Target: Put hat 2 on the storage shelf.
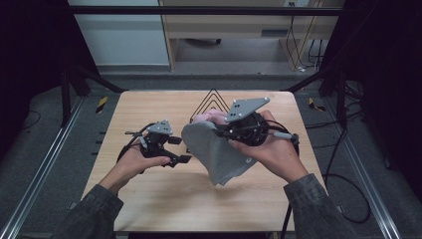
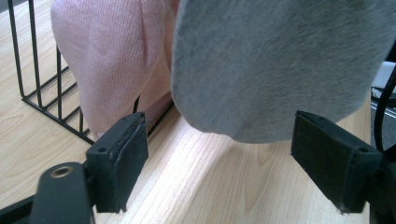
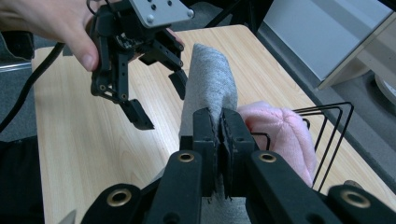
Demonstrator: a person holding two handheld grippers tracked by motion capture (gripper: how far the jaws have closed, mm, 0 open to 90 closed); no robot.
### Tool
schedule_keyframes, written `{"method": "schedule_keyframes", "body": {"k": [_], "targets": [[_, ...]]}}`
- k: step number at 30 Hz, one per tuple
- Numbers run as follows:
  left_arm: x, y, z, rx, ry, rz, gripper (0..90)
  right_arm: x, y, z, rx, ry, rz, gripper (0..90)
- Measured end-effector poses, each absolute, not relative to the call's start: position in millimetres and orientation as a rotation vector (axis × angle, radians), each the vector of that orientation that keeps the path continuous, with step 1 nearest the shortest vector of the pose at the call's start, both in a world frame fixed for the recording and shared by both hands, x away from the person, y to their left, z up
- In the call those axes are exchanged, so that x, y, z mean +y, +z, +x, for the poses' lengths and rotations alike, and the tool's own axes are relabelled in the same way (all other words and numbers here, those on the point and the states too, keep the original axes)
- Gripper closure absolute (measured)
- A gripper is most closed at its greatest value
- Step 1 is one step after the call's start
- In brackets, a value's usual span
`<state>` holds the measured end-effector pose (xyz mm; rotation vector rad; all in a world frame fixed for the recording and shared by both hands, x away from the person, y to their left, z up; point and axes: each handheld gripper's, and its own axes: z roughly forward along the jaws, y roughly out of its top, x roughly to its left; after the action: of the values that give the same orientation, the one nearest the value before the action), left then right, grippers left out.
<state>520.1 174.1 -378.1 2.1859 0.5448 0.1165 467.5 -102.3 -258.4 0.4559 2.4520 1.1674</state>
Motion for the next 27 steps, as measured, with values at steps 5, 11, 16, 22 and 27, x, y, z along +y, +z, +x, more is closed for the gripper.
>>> {"method": "schedule_keyframes", "body": {"k": [5, 11, 16, 22, 27], "targets": [[170.9, -377.6, 522.8, 0.543, 0.104, 2.161, 24.5, -100.0, -256.7, 466.6, 2.453, 1.17, 0.451, 85.9], [165.2, -379.7, 525.0, 0.525, 0.112, 2.185, 42.4, -99.2, -259.0, 467.7, 2.456, 1.167, 0.45, 85.9], [161.7, -381.2, 526.2, 0.527, 0.122, 2.188, 49.8, -100.8, -262.0, 468.5, 2.46, 1.162, 0.464, 85.9], [160.7, -380.9, 526.2, 0.527, 0.125, 2.178, 52.1, -103.2, -261.7, 468.2, 2.456, 1.164, 0.467, 85.9], [158.1, -381.7, 527.1, 0.524, 0.132, 2.19, 67.4, -104.5, -262.7, 469.2, 2.454, 1.164, 0.475, 85.9]]}}
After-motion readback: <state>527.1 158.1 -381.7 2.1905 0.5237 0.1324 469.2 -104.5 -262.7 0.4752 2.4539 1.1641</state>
